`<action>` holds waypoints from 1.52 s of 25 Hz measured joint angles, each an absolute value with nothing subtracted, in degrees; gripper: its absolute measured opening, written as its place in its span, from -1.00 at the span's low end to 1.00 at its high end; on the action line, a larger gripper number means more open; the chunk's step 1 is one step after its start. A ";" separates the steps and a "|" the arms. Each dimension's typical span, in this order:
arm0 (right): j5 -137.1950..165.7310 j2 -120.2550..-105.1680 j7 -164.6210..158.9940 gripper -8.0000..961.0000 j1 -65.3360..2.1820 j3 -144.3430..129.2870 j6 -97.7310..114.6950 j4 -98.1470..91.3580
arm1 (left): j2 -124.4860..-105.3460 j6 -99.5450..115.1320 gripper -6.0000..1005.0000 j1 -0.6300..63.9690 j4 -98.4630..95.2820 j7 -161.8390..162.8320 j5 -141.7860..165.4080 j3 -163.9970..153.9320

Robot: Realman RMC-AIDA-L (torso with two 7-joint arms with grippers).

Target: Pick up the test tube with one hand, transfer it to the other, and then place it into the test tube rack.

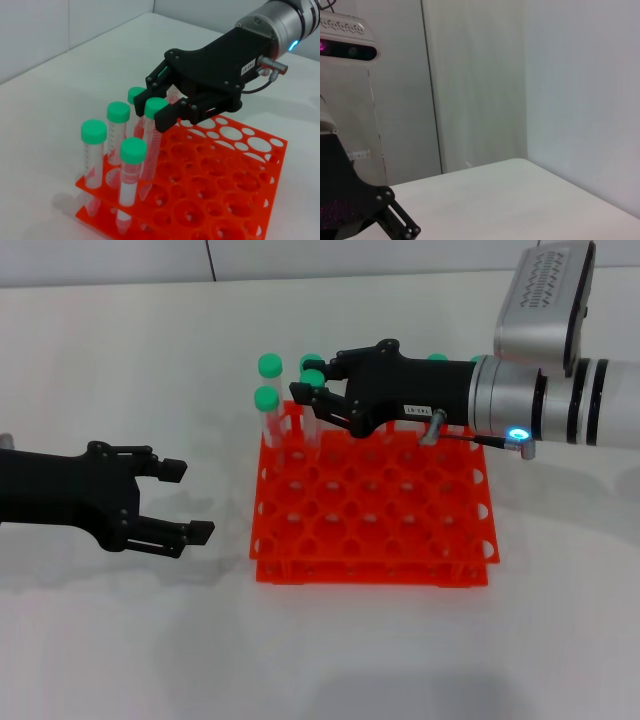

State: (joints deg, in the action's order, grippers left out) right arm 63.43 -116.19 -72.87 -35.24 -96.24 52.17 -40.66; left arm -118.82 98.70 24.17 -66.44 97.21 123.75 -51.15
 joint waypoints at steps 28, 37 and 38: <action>66.99 -114.97 -74.40 0.24 -18.92 -91.90 59.52 -57.96 | -118.18 99.35 0.78 21.99 -67.03 94.59 119.51 -51.17; 85.64 -114.65 -86.57 0.24 -18.15 -77.29 74.79 -60.47 | -117.91 103.91 0.78 21.42 -68.34 93.30 118.33 -48.11; 87.49 -114.72 -87.33 0.24 -18.15 -76.14 75.57 -61.01 | -117.92 104.05 0.78 21.20 -68.69 93.29 118.25 -48.10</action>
